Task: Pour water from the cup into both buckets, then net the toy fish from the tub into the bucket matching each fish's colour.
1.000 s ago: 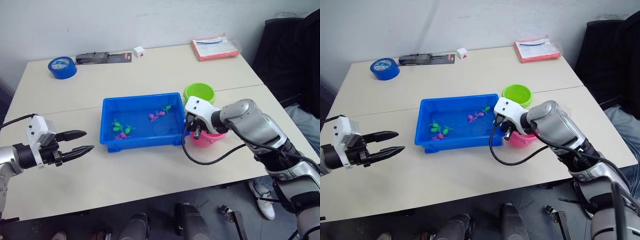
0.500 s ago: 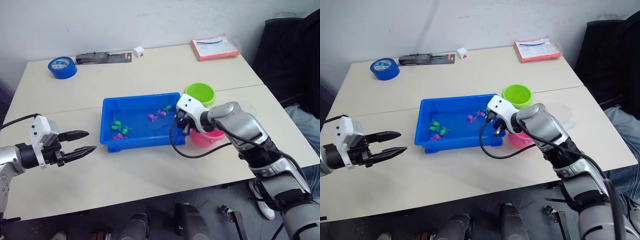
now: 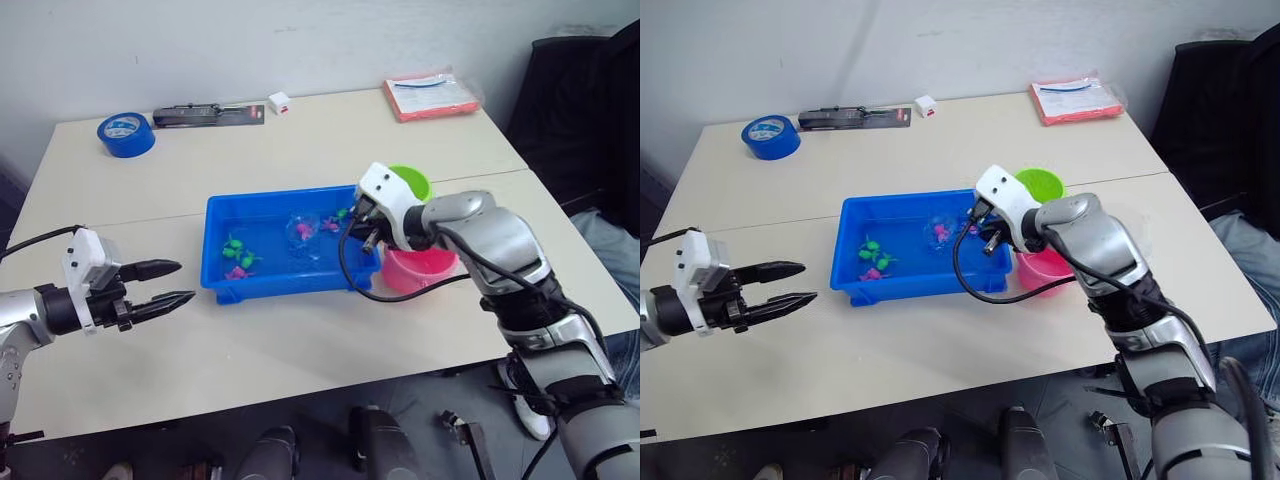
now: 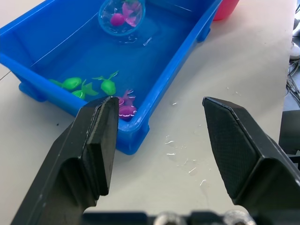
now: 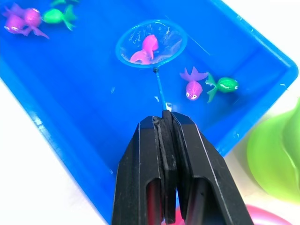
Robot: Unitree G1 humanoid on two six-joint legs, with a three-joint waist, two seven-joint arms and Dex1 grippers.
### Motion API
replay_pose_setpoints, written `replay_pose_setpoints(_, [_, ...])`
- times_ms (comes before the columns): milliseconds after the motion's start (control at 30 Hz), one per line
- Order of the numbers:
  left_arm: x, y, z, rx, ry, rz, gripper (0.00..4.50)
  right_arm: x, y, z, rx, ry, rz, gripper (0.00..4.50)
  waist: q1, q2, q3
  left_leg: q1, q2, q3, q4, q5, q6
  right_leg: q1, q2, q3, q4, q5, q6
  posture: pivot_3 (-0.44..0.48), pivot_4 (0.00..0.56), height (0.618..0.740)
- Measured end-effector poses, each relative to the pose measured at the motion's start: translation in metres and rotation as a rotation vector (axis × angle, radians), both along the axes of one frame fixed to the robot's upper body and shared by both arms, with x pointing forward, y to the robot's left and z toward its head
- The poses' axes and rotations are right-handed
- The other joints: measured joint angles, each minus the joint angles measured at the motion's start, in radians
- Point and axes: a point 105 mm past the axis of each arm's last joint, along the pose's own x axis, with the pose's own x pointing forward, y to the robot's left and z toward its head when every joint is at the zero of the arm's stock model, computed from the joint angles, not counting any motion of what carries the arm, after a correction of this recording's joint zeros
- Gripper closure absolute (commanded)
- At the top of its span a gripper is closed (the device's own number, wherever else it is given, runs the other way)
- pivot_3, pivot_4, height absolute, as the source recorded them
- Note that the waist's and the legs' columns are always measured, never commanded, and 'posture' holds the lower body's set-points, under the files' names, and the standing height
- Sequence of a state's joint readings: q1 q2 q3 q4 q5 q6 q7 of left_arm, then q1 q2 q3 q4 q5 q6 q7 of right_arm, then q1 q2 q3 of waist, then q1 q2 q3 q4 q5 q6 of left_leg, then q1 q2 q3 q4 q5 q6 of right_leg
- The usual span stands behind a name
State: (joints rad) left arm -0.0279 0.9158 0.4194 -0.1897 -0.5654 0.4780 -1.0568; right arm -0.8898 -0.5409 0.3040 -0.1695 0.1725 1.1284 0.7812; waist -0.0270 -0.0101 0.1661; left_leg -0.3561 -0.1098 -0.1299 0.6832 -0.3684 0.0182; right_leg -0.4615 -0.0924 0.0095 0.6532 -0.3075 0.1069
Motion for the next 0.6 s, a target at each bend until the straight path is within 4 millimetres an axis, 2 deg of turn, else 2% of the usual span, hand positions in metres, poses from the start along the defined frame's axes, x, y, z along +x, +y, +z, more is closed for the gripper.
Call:
replay_pose_setpoints(333, [0.012, -0.025, 0.014, -0.03, -0.045, -0.109, 1.4, -0.029, -0.018, 0.005, 0.075, -0.002, 0.041, 3.72, 0.001, 0.0, 0.0, 0.0, 0.0, 0.0, 0.0, 0.0, 0.0, 0.0, 0.0, 0.0, 0.0, 0.0, 0.0, 0.0, 0.15, 0.74])
replay_pose_setpoints(500, [0.019, -0.041, 0.018, -0.045, -0.068, -0.184, 1.4, -0.039, -0.038, 0.02, 0.134, -0.029, 0.014, 3.72, 0.003, 0.0, 0.0, 0.0, 0.0, 0.001, 0.0, 0.0, 0.0, 0.0, 0.0, 0.0, 0.0, 0.0, 0.0, 0.0, 0.15, 0.74])
replay_pose_setpoints(600, [0.027, -0.049, 0.017, -0.057, -0.073, -0.215, 1.4, -0.047, -0.058, 0.034, 0.158, -0.057, -0.026, 3.72, 0.008, 0.0, 0.0, 0.0, 0.0, 0.0, 0.0, 0.0, 0.0, 0.0, 0.0, 0.0, 0.0, 0.0, 0.0, 0.0, 0.15, 0.74])
